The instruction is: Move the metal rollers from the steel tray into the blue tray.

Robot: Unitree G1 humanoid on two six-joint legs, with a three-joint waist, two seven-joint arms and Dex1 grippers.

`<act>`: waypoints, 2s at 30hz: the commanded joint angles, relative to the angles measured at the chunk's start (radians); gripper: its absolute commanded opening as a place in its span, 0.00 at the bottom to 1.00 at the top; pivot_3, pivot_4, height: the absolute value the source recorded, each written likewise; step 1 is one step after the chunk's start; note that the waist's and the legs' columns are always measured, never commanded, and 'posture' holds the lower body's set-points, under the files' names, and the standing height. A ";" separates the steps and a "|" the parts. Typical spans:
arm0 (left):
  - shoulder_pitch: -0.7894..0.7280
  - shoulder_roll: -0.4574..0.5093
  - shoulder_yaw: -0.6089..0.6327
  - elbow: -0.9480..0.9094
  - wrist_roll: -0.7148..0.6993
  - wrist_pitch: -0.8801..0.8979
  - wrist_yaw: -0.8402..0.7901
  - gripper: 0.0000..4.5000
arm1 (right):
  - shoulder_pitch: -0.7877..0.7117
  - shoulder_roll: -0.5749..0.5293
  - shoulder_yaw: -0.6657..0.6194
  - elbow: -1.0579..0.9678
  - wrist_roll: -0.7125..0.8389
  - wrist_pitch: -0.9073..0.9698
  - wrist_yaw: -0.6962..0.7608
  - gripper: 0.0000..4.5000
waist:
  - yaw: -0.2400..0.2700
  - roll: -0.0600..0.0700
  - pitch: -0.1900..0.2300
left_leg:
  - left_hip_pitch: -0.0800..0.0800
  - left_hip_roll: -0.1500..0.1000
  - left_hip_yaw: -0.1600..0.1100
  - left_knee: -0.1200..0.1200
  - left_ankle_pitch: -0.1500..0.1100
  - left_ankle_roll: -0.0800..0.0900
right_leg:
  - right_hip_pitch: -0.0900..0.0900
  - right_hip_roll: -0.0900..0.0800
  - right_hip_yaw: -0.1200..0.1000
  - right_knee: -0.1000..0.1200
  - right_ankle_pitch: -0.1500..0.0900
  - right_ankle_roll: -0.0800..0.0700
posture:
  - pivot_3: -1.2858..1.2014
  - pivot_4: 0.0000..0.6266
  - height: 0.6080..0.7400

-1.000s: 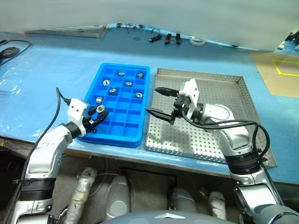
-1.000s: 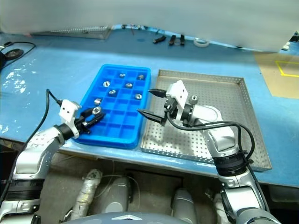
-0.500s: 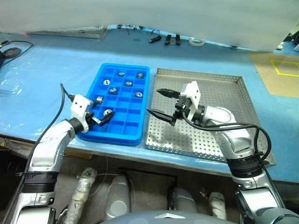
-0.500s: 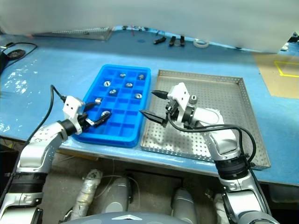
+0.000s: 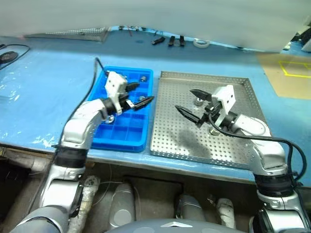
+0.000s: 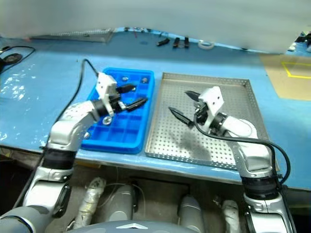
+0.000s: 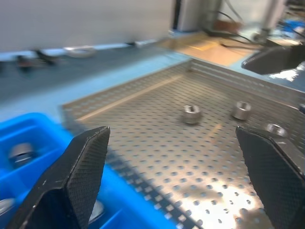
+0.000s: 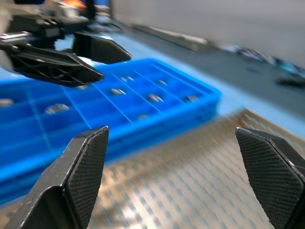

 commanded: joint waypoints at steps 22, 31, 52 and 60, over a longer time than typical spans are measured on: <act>-0.062 0.058 -0.081 -0.035 -0.101 0.132 -0.376 0.99 | 0.107 0.123 -0.036 0.251 -0.172 -0.173 -0.185 1.00 | -0.081 0.000 0.000 | 0.002 0.001 0.003 0.000 -0.001 0.003 | 0.001 0.000 0.002 0.000 -0.001 -0.001 | 0.44 0.24 1.00; -0.044 0.060 -0.080 -0.050 -0.093 0.125 -0.357 1.00 | 0.124 0.102 -0.018 0.327 -0.200 -0.119 -0.171 0.91 | -0.076 0.000 0.000 | 0.003 0.001 0.003 0.000 0.000 0.003 | 0.003 0.000 0.001 0.000 -0.001 -0.001 | 0.44 0.24 1.00; -0.028 0.076 -0.074 -0.061 -0.087 0.119 -0.342 1.00 | 0.126 0.107 -0.014 0.296 -0.188 -0.086 -0.147 0.36 | -0.078 0.000 0.000 | 0.006 0.001 0.003 0.000 0.000 0.003 | 0.005 0.000 0.001 -0.001 -0.001 -0.001 | 0.45 0.24 1.00; -0.025 0.082 -0.068 -0.067 -0.089 0.123 -0.339 1.00 | 0.122 0.116 -0.021 0.265 -0.172 -0.095 -0.145 0.36 | -0.078 0.000 0.000 | 0.007 0.001 0.003 -0.001 0.000 0.003 | 0.005 0.000 0.001 -0.001 -0.001 -0.001 | 0.45 0.24 1.00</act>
